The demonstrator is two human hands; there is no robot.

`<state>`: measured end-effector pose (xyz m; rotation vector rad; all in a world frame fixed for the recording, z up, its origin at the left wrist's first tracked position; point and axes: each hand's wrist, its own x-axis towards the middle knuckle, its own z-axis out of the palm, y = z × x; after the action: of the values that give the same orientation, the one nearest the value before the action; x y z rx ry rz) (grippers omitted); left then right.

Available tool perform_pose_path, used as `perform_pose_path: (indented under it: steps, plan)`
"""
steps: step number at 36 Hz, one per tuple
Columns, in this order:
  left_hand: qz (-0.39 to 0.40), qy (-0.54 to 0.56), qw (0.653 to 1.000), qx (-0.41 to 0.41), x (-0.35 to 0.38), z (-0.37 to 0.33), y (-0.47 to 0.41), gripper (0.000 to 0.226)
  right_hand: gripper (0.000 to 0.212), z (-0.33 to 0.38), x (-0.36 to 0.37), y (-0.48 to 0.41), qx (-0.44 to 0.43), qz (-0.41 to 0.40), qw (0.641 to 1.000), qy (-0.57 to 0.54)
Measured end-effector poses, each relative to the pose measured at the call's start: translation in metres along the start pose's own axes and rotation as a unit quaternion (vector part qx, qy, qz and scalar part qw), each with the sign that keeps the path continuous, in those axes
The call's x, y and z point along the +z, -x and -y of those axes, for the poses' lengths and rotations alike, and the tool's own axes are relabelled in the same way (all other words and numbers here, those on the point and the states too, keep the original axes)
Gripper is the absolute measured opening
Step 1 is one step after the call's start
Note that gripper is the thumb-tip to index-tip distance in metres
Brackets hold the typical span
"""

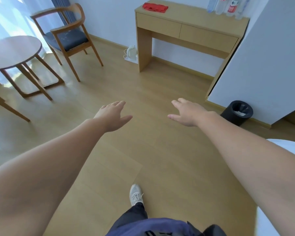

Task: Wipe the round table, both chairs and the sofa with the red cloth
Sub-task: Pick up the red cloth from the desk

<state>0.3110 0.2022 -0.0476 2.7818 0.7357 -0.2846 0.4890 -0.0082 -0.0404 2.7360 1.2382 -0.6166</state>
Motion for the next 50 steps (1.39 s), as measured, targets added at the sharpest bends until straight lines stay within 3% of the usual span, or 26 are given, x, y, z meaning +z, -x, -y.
perform_pose_path:
  steps: [10,21,40,50]
  plan:
    - [0.018,-0.018,0.999,0.033,-0.042,0.039,-0.11,0.071,0.073,0.006,-0.039,-0.095,0.034,-0.003,0.999,-0.015]
    - [0.027,-0.013,0.999,0.042,-0.059,0.036,-0.194,0.071,0.072,-0.022,-0.07,-0.166,0.037,-0.018,0.999,-0.019]
    - [-0.019,0.012,1.0,-0.015,-0.122,-0.048,-0.399,0.069,0.071,-0.152,-0.18,-0.355,-0.024,-0.042,0.999,-0.005]
    - [-0.013,0.02,0.999,-0.039,-0.14,-0.051,-0.473,0.069,0.069,-0.186,-0.216,-0.428,-0.04,-0.036,0.999,-0.001]
